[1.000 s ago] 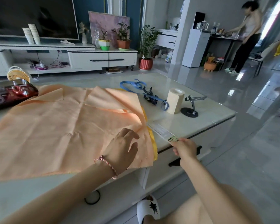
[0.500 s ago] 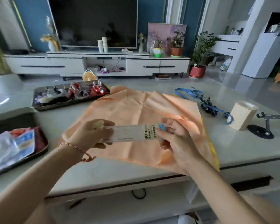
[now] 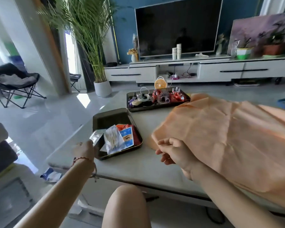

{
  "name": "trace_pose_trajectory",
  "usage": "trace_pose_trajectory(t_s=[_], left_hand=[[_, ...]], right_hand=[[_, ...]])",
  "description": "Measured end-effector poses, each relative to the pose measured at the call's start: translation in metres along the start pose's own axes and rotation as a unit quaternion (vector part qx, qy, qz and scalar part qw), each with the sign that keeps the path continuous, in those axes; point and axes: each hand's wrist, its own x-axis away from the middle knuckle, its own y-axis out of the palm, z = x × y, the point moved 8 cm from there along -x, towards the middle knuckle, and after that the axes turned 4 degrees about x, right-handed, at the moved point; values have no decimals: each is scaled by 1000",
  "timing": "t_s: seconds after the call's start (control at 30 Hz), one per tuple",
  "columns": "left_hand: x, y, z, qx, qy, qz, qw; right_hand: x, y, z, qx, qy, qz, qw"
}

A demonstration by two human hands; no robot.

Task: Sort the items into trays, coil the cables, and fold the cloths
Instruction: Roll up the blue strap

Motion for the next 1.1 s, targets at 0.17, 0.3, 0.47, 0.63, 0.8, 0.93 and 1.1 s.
trace_pose_trajectory(t_s=[0.17,0.3,0.47,0.63,0.8,0.93,1.1], left_hand=[[4,29,-3,-180,82,-51,979],[16,35,11,-372,157,-69,912],[11,44,7,-536,243,-97,803],[6,56,1,-547,251,-131,788],[19,53,1,-531,335,-111,770],[47,93,10,-521,412,-120,738],[141,187,-16,-501,404,-316,697]], right_hand=[[-2,-9,-6,49,-22,2,999],[-6,-33,-5,48,-17,13,999],[-13,-80,-2,24,-12,67,997],[-4,-148,19,12,5,126,992],[13,-220,42,0,24,198,980],[34,-287,56,-49,33,295,954],[53,-348,76,-53,57,376,923]])
